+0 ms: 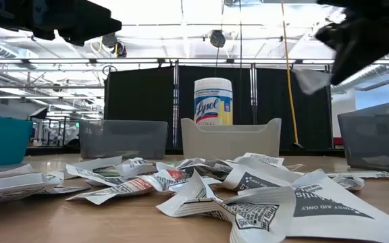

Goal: Pick & Place First Aid Supplies
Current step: Put the blue alcohol pad into the bottom black bin, then put the gray towelette pack into the gray bin

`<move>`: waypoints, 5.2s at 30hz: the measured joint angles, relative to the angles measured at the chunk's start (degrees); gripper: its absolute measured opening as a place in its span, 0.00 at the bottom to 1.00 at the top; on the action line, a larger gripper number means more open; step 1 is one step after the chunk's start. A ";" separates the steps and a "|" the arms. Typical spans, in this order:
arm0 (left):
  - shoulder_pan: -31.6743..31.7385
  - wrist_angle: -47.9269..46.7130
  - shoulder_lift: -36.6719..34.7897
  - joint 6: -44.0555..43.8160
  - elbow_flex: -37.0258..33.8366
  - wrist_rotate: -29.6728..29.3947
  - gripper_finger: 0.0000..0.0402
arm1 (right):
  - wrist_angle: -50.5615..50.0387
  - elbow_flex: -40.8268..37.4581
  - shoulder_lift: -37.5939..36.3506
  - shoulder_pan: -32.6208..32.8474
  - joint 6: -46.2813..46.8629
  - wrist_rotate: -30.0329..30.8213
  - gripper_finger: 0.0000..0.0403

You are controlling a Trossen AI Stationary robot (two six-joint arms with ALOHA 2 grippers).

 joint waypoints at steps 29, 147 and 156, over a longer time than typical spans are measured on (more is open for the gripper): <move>0.00 -0.04 0.02 -2.40 0.00 0.10 0.53 | -32.43 -1.91 -6.04 15.59 48.77 -5.02 0.00; 6.41 -64.18 24.23 -53.80 33.58 24.71 0.53 | 33.09 -21.77 -10.28 16.95 -14.62 42.77 0.39; 6.40 -67.15 30.93 -53.87 37.57 24.71 0.53 | 36.42 -23.40 -10.29 16.95 -16.58 43.02 0.39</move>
